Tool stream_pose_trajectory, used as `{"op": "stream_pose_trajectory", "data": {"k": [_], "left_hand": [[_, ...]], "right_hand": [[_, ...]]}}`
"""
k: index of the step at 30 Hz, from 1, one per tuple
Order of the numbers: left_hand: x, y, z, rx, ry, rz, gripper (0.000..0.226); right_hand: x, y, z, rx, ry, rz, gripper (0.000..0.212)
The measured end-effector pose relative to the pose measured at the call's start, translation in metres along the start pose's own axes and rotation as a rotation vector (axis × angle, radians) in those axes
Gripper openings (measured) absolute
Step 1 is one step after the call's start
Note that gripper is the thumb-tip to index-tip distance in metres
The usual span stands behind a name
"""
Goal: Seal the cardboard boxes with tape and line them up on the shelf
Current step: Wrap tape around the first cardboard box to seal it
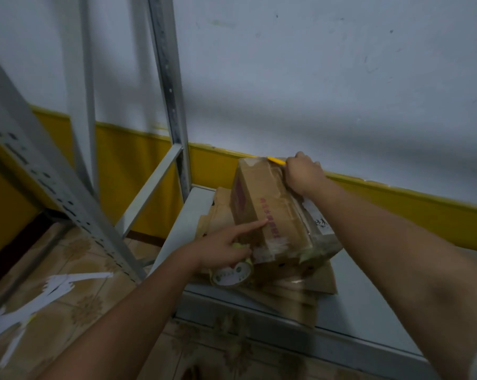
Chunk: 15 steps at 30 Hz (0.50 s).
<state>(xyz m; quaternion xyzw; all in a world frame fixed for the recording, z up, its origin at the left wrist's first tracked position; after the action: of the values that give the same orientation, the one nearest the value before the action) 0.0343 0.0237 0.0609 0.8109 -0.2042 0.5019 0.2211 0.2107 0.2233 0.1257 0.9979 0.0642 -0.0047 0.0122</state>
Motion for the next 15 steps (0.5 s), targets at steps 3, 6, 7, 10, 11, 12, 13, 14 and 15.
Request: {"op": "stream_pose_trajectory", "data": {"k": [3, 6, 7, 10, 11, 12, 13, 14, 15], "left_hand": [[-0.001, 0.002, -0.001, 0.012, -0.034, 0.027, 0.069], [-0.001, 0.002, -0.002, 0.034, -0.044, 0.037, 0.069], [-0.002, 0.002, -0.002, 0.042, -0.051, 0.044, 0.069], [-0.004, 0.0, -0.001, 0.048, -0.047, 0.042, 0.07], [-0.005, -0.001, 0.001, 0.05, -0.044, 0.045, 0.072], [-0.005, -0.002, 0.002, 0.052, -0.039, 0.048, 0.073], [-0.005, -0.003, 0.003, 0.054, -0.035, 0.049, 0.075], [-0.004, -0.004, 0.003, 0.058, -0.036, 0.046, 0.076], [-0.005, -0.005, 0.003, 0.06, -0.039, 0.042, 0.077]], "right_hand": [[-0.007, 0.047, -0.029, 0.059, -0.246, -0.008, 0.034], [-0.007, 0.141, -0.055, 0.033, -0.428, -0.027, 0.028], [-0.005, 0.178, -0.057, -0.012, -0.479, -0.022, 0.026], [-0.008, 0.271, -0.049, -0.199, -0.528, -0.025, 0.024], [-0.013, 0.287, -0.043, -0.249, -0.51, -0.023, 0.023], [-0.02, 0.296, -0.035, -0.284, -0.469, -0.03, 0.023], [-0.029, 0.3, -0.027, -0.302, -0.412, -0.049, 0.022], [-0.037, 0.3, -0.019, -0.303, -0.355, -0.07, 0.019], [-0.042, 0.298, -0.013, -0.291, -0.31, -0.079, 0.016]]}}
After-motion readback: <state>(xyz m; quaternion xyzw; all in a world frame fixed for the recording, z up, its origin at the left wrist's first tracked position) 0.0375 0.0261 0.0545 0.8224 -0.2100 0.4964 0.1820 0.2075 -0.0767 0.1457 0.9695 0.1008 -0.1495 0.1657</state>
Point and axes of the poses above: each hand's wrist, its own y-axis away from the middle knuckle, its own z-axis out of the palm, x = y × z, the point moved 6 cm from there along -y, towards the middle knuckle, and after that the axes turned 5 degrees about z, right-handed, at the moved point
